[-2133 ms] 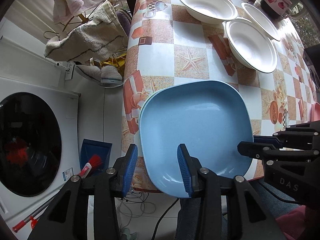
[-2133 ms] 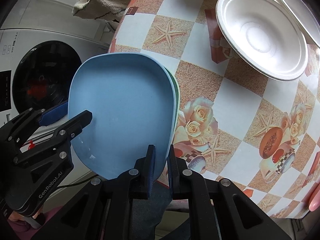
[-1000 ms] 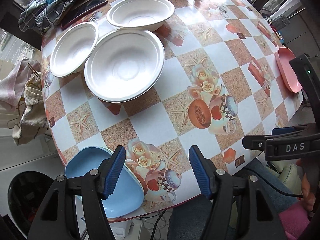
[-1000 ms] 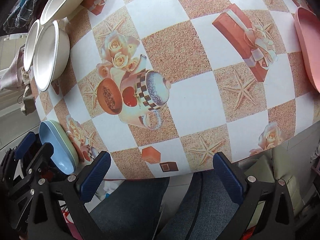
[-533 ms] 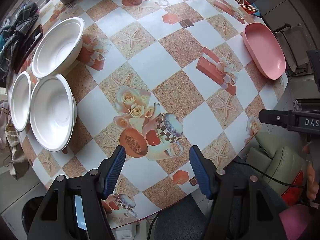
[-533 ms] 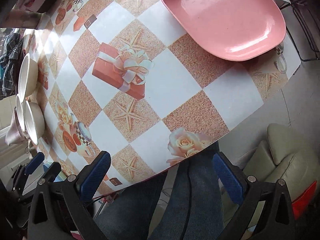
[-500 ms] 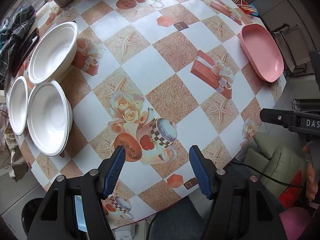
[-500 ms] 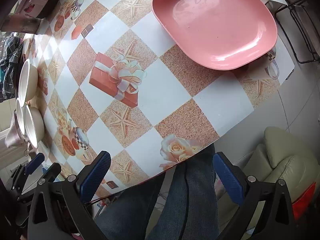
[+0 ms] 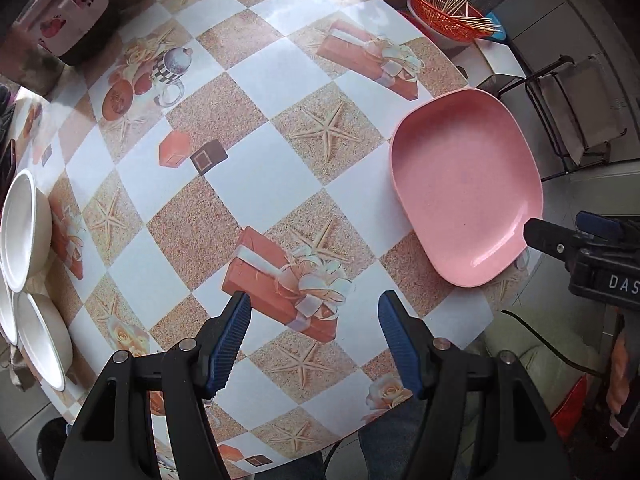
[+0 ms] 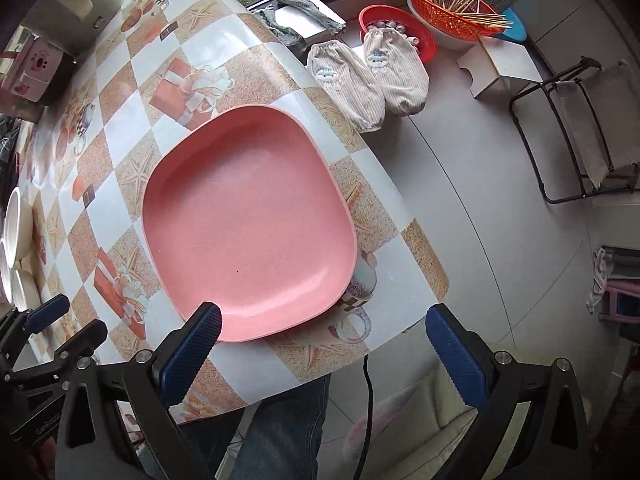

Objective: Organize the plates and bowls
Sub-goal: 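Move both grippers to the pink plate's rim, then close both grippers on the pink plate's rim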

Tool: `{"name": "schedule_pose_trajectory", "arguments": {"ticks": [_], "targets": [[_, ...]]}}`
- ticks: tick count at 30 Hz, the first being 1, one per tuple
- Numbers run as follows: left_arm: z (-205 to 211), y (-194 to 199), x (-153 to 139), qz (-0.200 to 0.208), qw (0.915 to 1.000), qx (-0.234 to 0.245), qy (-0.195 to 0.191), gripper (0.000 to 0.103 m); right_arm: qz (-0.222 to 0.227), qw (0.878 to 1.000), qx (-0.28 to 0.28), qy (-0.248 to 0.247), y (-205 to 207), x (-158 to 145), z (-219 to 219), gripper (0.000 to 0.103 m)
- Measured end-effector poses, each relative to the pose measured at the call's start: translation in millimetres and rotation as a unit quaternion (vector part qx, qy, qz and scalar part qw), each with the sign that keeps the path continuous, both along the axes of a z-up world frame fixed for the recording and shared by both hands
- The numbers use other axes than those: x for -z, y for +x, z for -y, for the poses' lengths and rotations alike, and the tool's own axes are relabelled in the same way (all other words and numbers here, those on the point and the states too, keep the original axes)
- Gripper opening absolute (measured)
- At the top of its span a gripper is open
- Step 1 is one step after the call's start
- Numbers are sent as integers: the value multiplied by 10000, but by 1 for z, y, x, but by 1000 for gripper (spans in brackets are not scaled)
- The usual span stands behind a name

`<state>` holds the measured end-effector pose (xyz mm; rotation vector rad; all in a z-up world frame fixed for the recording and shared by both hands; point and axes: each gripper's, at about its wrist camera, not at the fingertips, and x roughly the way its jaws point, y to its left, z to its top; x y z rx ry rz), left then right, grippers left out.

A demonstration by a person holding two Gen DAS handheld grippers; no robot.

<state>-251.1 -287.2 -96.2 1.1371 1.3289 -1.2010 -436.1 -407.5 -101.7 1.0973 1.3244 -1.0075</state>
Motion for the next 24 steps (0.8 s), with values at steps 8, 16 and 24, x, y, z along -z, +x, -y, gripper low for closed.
{"name": "schedule_pose_trajectory", "arguments": {"ticks": [8,16,24], "targets": [[36,-27,27,-37,9991,-414,38,70,-8,9971,-734,-221,3,22,25,103],[61,-45,53,79,9981,-577,208,70,212,9947,-992,-185,14,39,39,92],[73,-62,56,77,9996,-228,153,51,263,9932,-1135,-76,30,39,34,39]]}}
